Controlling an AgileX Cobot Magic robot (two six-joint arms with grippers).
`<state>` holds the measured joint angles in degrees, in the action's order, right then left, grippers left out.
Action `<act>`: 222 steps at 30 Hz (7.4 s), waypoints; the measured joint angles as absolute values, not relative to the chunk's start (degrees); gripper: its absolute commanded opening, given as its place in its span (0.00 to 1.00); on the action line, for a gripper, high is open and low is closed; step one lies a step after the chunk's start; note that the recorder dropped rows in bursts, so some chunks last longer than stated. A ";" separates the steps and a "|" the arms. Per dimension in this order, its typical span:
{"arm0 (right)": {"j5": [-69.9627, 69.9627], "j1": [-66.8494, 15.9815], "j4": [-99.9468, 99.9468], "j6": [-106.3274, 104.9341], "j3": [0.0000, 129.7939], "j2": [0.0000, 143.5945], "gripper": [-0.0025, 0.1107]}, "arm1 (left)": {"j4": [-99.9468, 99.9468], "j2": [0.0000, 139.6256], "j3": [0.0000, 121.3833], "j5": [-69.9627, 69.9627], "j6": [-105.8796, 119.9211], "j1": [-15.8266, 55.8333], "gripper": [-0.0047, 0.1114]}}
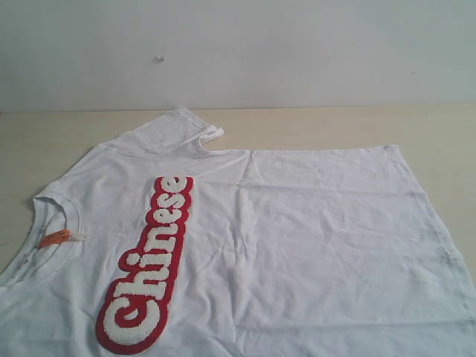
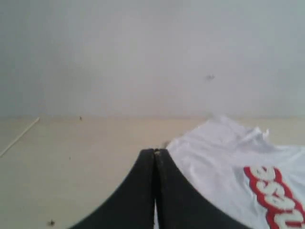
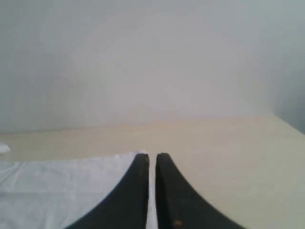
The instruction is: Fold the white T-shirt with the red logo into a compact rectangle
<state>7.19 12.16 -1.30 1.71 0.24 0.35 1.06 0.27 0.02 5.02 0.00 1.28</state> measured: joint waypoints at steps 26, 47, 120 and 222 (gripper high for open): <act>-3.90 12.16 -4.52 19.62 21.63 5.67 0.08 | -15.84 17.84 26.19 -4.68 -36.64 1.28 0.04; 29.66 9.66 -22.76 -26.47 41.23 53.32 0.08 | 0.00 82.89 60.93 31.66 17.77 21.50 0.04; 44.87 9.39 -20.00 -71.38 49.54 86.07 0.49 | 11.28 102.79 67.07 58.81 100.10 5.22 0.84; 33.65 9.09 1.47 -81.10 50.27 97.56 0.55 | 15.58 112.76 63.21 44.32 110.47 -1.40 0.84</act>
